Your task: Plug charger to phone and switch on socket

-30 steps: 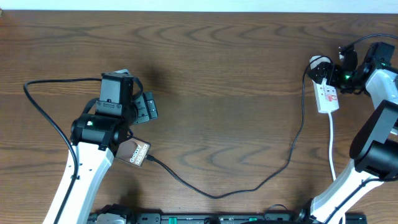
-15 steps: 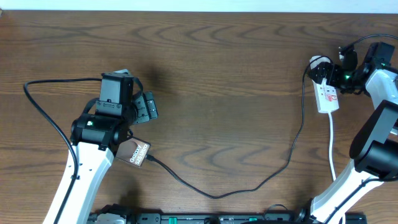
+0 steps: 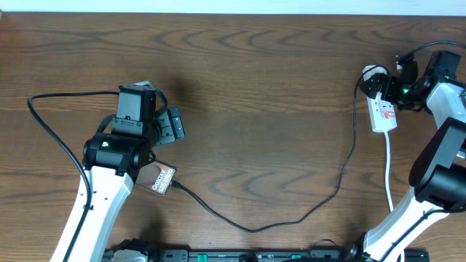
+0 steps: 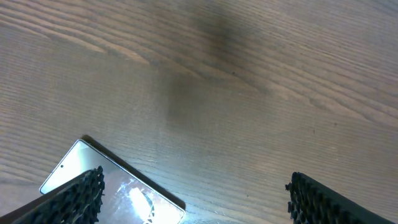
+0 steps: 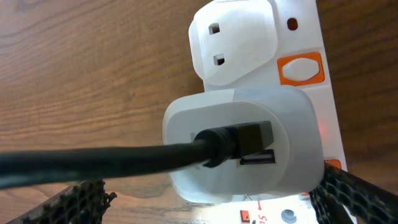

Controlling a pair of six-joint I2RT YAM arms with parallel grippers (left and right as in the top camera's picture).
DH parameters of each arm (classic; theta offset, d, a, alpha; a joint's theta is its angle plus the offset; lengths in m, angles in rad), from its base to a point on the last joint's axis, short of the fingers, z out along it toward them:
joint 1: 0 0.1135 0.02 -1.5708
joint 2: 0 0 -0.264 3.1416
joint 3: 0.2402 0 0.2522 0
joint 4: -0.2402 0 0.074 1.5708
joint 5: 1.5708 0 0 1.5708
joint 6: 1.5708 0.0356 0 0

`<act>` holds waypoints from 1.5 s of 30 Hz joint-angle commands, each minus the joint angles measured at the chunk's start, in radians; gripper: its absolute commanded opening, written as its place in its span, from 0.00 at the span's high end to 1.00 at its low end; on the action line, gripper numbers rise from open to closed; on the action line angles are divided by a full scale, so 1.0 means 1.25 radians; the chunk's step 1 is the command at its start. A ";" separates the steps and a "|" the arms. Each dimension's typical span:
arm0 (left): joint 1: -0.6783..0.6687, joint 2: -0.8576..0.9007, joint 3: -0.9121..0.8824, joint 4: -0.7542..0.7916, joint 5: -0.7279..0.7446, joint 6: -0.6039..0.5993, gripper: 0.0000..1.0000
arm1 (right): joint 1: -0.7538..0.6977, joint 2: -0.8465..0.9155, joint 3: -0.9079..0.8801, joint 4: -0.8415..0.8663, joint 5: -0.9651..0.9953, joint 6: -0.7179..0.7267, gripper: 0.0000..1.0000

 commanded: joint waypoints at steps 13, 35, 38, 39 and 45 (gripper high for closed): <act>-0.001 0.003 0.015 0.001 -0.016 0.016 0.07 | 0.035 0.011 -0.049 0.002 -0.094 0.092 0.05; -0.001 0.003 0.015 0.001 -0.016 0.016 0.07 | 0.016 -0.375 -0.049 -0.179 0.403 0.282 0.01; -0.001 0.003 0.015 0.001 -0.016 0.016 0.07 | 0.016 -0.373 -0.050 -0.180 0.404 0.282 0.01; -0.001 0.003 0.015 0.001 -0.016 0.016 0.07 | 0.016 -0.373 -0.050 -0.180 0.404 0.282 0.01; -0.001 0.003 0.015 0.001 -0.016 0.016 0.07 | 0.016 -0.373 -0.050 -0.180 0.404 0.282 0.01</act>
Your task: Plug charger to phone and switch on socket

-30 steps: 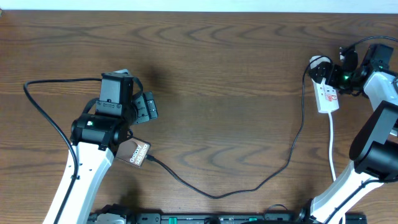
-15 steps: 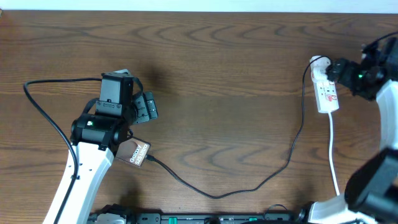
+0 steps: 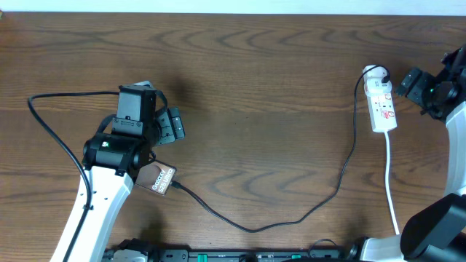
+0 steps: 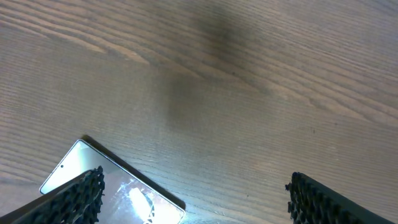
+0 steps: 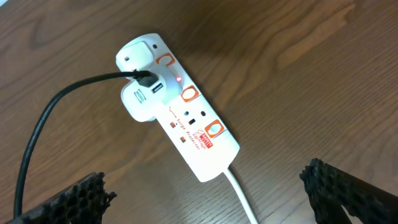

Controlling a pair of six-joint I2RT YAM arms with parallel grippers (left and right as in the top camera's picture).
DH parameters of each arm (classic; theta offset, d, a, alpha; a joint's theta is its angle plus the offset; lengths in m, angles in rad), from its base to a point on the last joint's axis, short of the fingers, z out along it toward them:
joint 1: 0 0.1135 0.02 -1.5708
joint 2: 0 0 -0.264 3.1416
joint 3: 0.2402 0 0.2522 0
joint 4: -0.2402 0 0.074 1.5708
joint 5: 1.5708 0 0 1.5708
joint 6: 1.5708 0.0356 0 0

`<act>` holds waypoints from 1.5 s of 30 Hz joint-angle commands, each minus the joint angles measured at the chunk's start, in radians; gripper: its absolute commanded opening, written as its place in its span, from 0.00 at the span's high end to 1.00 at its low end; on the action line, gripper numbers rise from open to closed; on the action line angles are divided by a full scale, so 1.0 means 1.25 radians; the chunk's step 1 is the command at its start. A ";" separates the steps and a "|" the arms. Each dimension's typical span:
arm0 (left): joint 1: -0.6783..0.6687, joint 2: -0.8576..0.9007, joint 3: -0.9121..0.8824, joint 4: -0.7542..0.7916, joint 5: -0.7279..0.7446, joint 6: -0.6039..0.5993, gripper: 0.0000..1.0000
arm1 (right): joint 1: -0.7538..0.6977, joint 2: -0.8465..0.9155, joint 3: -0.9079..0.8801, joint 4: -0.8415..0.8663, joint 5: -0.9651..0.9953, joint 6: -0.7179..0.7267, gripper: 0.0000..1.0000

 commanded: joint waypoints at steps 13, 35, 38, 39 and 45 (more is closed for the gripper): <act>-0.001 0.003 0.015 0.001 -0.016 0.016 0.07 | 0.003 -0.001 0.003 -0.002 0.015 0.012 0.01; -0.001 -0.103 -0.160 0.119 -0.037 0.016 0.07 | 0.003 -0.001 0.003 -0.002 0.015 0.012 0.01; 0.000 -0.166 -0.235 0.185 -0.037 0.011 0.07 | 0.003 -0.001 0.003 -0.002 0.015 0.012 0.01; -0.001 -0.185 -0.256 0.207 -0.037 0.010 0.07 | 0.003 -0.001 0.003 -0.002 0.015 0.012 0.01; 0.000 -0.303 -0.361 0.352 -0.037 0.010 0.07 | 0.003 -0.001 0.003 -0.002 0.015 0.012 0.01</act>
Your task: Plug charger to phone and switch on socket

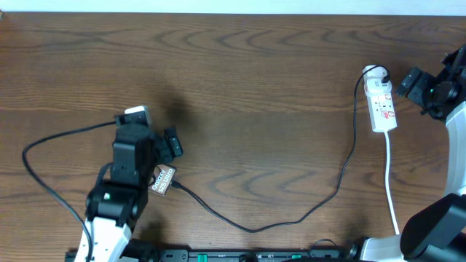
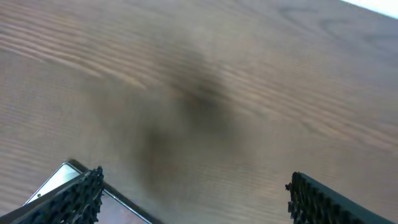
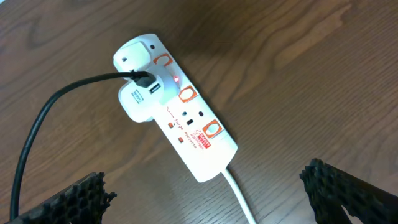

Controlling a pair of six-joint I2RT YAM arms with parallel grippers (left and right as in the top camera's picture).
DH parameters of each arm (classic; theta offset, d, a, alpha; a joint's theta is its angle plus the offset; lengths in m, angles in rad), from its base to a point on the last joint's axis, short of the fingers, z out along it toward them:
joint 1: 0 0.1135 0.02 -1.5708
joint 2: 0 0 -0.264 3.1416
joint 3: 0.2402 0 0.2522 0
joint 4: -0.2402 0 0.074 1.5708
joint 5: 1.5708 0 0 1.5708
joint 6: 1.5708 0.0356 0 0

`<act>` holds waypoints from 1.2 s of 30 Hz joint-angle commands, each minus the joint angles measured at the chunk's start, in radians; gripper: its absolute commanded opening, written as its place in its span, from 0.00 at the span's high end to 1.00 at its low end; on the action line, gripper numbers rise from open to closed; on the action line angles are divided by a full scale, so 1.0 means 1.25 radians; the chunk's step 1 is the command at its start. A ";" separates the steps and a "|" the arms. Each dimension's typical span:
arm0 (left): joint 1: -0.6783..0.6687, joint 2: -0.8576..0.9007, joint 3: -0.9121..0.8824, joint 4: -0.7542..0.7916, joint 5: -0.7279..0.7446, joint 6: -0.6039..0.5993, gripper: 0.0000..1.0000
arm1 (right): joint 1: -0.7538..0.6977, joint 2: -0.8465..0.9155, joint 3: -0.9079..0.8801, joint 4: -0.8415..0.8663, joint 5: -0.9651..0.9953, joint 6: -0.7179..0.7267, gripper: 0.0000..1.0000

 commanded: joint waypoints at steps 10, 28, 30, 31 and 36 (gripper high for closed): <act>0.010 -0.207 -0.108 0.151 -0.018 0.001 0.07 | 0.003 -0.001 0.003 -0.001 0.008 0.012 0.01; 0.121 -0.432 -0.195 0.226 0.006 0.001 0.07 | 0.003 -0.001 0.003 -0.001 0.008 0.012 0.01; 0.127 -0.456 -0.222 0.270 0.019 0.002 0.07 | 0.003 -0.001 0.003 -0.001 0.008 0.012 0.01; 0.130 -0.466 -0.237 0.294 0.021 0.002 0.07 | 0.003 -0.001 0.003 -0.001 0.008 0.012 0.01; 0.131 -0.518 -0.326 0.417 0.021 0.002 0.07 | 0.003 -0.001 0.003 -0.001 0.008 0.012 0.01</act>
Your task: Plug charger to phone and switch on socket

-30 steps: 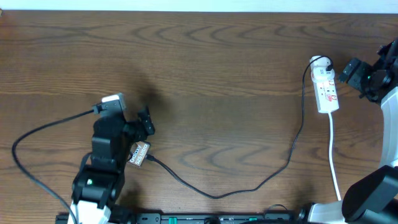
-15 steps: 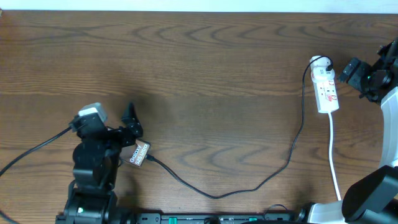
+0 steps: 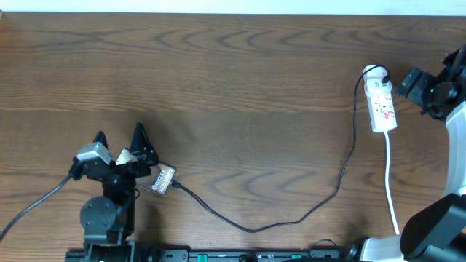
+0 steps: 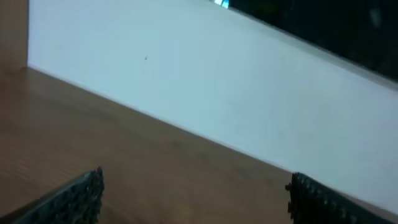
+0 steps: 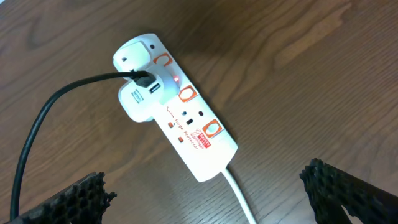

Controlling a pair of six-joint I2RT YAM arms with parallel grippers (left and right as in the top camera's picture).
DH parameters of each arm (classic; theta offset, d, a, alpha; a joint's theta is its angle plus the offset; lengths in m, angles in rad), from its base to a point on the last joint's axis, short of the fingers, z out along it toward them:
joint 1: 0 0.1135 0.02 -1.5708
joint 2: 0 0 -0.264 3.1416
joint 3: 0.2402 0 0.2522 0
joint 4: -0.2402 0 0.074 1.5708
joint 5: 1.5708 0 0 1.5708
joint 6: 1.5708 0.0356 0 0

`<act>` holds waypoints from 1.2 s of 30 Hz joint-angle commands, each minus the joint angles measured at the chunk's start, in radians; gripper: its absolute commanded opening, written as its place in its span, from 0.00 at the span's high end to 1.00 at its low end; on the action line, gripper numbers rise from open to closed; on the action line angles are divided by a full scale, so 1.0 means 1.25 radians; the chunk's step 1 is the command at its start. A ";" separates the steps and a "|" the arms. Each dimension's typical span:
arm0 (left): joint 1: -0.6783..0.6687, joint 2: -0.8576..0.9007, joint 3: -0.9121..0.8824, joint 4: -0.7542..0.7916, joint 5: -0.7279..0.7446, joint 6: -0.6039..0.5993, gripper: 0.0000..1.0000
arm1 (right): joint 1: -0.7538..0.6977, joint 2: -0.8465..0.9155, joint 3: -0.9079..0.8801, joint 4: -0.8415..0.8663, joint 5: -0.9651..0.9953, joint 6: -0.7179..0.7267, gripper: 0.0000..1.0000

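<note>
The phone [image 3: 163,180] lies flat near the table's front left, with the black charger cable [image 3: 255,227] plugged into its lower end. The cable runs right and up to a white charger [image 5: 138,99] seated in the white power strip [image 5: 186,127], where a small red lamp [image 5: 176,79] glows. My left gripper [image 3: 119,136] is open just left of the phone, fingers raised; its wrist view [image 4: 194,199] holds only table and wall. My right gripper [image 3: 408,80] hangs open to the right of the strip, with nothing between its fingers [image 5: 74,196].
A white wall [image 4: 217,81] runs along the table's far edge. The strip's white lead [image 3: 389,182] trails toward the front right. The right arm [image 3: 437,218] stands by the right edge.
My left arm has drawn back to the front edge and tipped its wrist up, so its camera now faces the wall instead of the table by the phone. The right arm has not moved.
My right gripper was first pressed close to the charger in the strip, and the left hovered open above the phone. Then the right one stood back to the right, a red lamp showing on the strip. The left arm then withdrew in two steps to the front edge.
</note>
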 commanded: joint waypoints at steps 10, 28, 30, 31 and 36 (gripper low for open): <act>0.068 -0.154 -0.201 0.198 0.081 0.002 0.07 | 0.003 -0.001 0.003 -0.001 0.007 0.009 0.01; 0.125 -0.214 -0.207 0.008 0.137 0.002 0.07 | 0.003 -0.001 0.003 -0.001 0.007 0.009 0.01; 0.125 -0.214 -0.207 -0.023 0.136 0.002 0.07 | 0.003 -0.001 0.003 -0.001 0.007 0.009 0.01; 0.125 -0.214 -0.207 -0.042 0.134 0.002 0.07 | 0.003 -0.001 0.003 -0.001 0.007 0.009 0.01; 0.125 -0.214 -0.207 -0.152 0.133 0.002 0.07 | 0.002 -0.001 0.003 -0.001 0.007 0.009 0.01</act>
